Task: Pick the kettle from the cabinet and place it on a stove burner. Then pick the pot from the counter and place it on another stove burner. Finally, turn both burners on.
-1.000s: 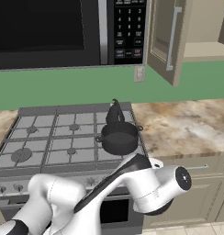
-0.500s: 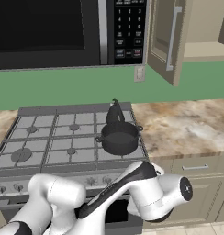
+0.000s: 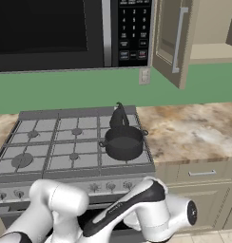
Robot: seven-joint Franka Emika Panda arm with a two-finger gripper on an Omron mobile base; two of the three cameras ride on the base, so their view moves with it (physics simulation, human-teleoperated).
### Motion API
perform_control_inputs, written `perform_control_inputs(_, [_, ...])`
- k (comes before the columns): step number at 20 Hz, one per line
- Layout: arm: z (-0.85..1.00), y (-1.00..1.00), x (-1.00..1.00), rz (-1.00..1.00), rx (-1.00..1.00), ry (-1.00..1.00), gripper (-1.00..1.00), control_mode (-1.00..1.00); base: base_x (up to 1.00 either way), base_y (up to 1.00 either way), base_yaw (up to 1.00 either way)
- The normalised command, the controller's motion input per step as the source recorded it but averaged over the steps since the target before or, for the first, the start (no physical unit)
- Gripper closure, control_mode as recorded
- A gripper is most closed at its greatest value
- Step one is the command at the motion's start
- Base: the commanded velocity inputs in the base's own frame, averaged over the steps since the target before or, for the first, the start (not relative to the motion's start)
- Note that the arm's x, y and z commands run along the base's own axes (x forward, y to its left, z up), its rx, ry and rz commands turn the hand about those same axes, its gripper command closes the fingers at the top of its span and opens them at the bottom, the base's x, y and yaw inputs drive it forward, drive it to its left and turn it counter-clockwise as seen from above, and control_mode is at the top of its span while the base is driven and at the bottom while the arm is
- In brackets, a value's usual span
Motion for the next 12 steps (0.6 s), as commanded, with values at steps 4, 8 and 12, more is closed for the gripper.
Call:
perform_control_inputs(4, [-0.12, 0.28, -0.15, -0.07, 0.15, 0.03, -1.0, -1.0, 0.0, 0.0, 0.0])
perform_control_inputs(8, [-0.05, 0.32, -0.19, -0.07, 0.13, 0.01, -1.0, -1.0, 0.0, 0.0, 0.0])
perform_control_inputs(12, [-0.01, 0.32, -0.04, -0.09, 0.12, 0.01, -1.0, -1.0, 0.0, 0.0, 0.0])
